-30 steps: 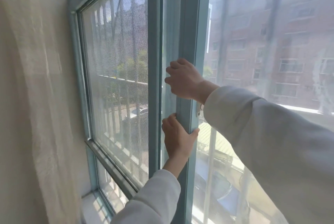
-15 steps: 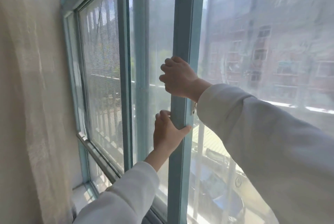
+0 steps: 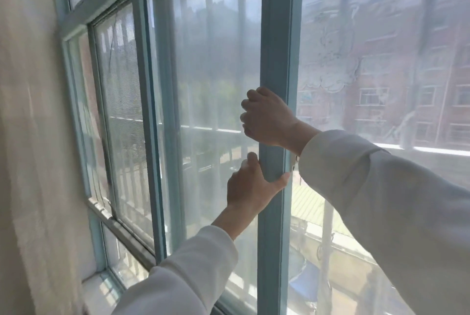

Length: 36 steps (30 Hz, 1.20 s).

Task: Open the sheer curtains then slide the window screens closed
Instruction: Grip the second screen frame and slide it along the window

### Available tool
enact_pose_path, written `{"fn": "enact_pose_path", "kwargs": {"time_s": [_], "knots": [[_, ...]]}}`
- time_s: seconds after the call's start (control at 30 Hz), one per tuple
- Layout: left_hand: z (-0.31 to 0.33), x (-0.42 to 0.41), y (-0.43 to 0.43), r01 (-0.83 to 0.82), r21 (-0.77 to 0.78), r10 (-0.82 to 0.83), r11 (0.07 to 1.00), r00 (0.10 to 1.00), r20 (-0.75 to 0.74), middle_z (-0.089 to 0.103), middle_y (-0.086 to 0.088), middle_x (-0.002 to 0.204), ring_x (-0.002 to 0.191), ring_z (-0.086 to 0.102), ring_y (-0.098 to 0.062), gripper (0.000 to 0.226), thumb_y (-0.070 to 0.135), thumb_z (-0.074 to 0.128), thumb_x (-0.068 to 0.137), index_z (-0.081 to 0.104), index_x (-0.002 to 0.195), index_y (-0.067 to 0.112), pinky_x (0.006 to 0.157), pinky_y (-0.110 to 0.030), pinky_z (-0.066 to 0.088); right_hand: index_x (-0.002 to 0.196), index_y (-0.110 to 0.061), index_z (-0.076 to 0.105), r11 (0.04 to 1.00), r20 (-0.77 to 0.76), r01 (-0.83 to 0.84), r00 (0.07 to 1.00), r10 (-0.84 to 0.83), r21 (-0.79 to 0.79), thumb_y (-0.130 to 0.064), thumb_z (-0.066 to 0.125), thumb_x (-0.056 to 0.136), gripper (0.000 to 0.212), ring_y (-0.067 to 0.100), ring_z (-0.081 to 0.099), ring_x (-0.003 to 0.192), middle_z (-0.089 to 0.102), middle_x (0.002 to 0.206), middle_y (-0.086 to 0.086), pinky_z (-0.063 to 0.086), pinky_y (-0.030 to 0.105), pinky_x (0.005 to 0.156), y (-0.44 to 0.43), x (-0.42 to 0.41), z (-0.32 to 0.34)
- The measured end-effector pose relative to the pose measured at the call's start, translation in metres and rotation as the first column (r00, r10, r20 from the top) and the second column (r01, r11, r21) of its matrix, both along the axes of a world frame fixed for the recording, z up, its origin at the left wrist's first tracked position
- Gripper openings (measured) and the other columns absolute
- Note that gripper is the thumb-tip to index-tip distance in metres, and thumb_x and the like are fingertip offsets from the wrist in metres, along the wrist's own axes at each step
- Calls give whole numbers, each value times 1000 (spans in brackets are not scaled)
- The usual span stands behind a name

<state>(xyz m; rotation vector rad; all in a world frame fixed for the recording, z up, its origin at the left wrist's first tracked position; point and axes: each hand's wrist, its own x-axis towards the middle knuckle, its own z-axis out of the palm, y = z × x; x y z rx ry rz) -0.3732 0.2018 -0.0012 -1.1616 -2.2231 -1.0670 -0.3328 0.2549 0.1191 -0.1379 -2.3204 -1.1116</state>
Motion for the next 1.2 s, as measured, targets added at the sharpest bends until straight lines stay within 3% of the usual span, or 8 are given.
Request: {"fn": "enact_pose_path", "kwargs": {"time_s": [0.27, 0.57, 0.9, 1.07, 1.2], "knots": [[8, 50, 9, 130, -47, -130, 990, 992, -3, 61, -9, 99, 85, 62, -30, 67, 64, 60, 68, 39, 104, 12, 71, -35, 51, 93, -10, 66, 990, 23, 138, 990, -137, -32, -22, 39, 93, 30, 25, 46, 101, 61, 96, 3, 33, 34, 91, 1, 55, 2], [11, 86, 8, 122, -62, -121, 991, 992, 27, 61, -9, 99, 87, 62, -31, 66, 60, 62, 69, 40, 106, 10, 69, -33, 49, 94, -10, 67, 980, 53, 200, 979, -199, -12, -26, 41, 94, 30, 23, 48, 101, 64, 101, 3, 36, 34, 89, 0, 83, 2], [11, 109, 12, 50, -47, -49, 998, 998, 33, 60, -11, 94, 79, 56, -31, 51, 50, 62, 69, 35, 91, 14, 62, -31, 36, 95, -12, 66, 994, 79, 110, 991, -107, -29, -25, 41, 93, 28, 23, 47, 102, 63, 102, 1, 34, 31, 88, 8, 103, 9], [7, 133, 18, 26, -48, -26, 998, 1000, 0, 60, -7, 91, 75, 56, -27, 60, 58, 61, 69, 39, 99, 11, 62, -29, 40, 93, -11, 66, 996, 84, 89, 993, -86, -28, -25, 41, 92, 29, 21, 47, 101, 64, 100, 1, 33, 31, 88, 15, 126, 9], [5, 162, 24, 33, -34, -33, 999, 999, -3, 50, 1, 81, 67, 46, -19, 56, 62, 60, 68, 32, 89, 18, 56, -26, 33, 93, -11, 66, 998, 81, 60, 995, -58, -23, -26, 41, 92, 29, 23, 47, 100, 64, 100, 2, 32, 32, 87, 22, 156, 9]]}}
